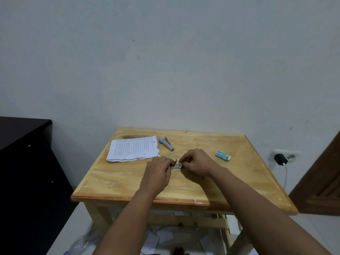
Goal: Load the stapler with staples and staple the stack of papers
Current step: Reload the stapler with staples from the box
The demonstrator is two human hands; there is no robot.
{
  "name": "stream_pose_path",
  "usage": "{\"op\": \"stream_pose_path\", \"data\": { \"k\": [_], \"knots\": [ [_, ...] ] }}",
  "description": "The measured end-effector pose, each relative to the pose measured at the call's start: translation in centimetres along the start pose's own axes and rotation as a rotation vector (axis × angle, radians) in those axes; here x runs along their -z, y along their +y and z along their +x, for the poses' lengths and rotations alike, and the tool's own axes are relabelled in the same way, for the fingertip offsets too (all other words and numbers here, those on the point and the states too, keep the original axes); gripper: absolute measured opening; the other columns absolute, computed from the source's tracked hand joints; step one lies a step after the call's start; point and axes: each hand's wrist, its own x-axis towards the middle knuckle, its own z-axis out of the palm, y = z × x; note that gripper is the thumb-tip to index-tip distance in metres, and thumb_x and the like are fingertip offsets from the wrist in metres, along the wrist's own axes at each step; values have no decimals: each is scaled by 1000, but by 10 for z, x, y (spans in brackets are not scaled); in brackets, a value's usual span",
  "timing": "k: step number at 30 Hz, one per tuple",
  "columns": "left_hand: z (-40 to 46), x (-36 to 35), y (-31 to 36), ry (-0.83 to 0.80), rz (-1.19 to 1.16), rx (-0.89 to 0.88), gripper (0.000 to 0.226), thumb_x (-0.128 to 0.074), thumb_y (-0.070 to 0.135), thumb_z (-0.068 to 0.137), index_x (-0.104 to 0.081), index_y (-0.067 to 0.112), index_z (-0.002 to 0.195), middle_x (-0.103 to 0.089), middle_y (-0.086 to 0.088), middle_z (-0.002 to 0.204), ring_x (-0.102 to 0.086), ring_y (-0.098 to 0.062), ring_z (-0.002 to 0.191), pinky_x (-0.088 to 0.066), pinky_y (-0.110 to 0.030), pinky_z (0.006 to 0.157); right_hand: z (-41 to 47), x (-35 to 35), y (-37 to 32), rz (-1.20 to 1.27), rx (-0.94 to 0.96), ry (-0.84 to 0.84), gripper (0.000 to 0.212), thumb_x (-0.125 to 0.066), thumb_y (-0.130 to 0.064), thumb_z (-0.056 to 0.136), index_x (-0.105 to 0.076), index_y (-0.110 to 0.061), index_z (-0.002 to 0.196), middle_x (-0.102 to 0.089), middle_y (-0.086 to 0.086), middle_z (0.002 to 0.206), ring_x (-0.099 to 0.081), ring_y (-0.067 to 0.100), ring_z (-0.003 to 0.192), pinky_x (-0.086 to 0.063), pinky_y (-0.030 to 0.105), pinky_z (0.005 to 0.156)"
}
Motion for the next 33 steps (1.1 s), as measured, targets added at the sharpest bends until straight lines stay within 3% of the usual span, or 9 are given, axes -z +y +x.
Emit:
{"op": "stream_pose_path", "data": {
  "k": [7,12,17,22,24,28,33],
  "knots": [
    [0,1,1,1,4,-1,25,-64,18,100,-72,24,123,-72,8,114,-57,-16,103,-48,-37,91,3,1,0,2,-43,-23,15,-72,-21,96,-83,-21,107,-70,-11,95,-62,8,90,-52,27,84],
    [0,1,1,-4,17,-17,27,-65,18,99,-72,25,125,-72,7,113,-57,-17,101,-48,-37,89,8,0,3,15,-65,-20,9,-72,-22,97,-81,-22,98,-76,-5,95,-67,12,92,-58,36,89],
    [1,2,2,-13,41,-10,31,-63,20,100,-69,24,130,-70,7,117,-56,-17,106,-47,-36,92,6,-5,5,42,-50,137,13,-64,-21,101,-76,-22,106,-72,-5,103,-65,13,98,-56,34,91],
    [0,0,0,-23,87,-21,36,-63,20,99,-69,21,134,-66,5,113,-56,-19,102,-49,-35,86,3,-1,7,-14,-54,228,12,-67,-26,97,-78,-23,100,-74,-4,97,-65,14,91,-54,31,76],
    [0,0,1,-19,99,-12,38,-63,21,97,-69,21,134,-65,5,111,-55,-17,99,-50,-34,83,2,0,5,-16,-55,207,10,-71,-29,95,-79,-22,97,-73,-5,94,-65,13,89,-50,26,71],
    [-1,1,3,-25,113,14,37,-62,26,98,-70,24,134,-63,6,110,-55,-15,97,-50,-32,80,1,-2,3,-60,-67,75,17,-77,-34,92,-81,-22,103,-73,-7,98,-63,11,92,-55,28,79],
    [0,0,4,-18,138,4,33,-62,38,98,-75,26,126,-61,8,102,-54,-14,93,-45,-30,78,-1,-10,-1,-109,-80,123,18,-75,-33,94,-82,-22,107,-76,-6,101,-62,10,93,-50,28,79]
  ]
}}
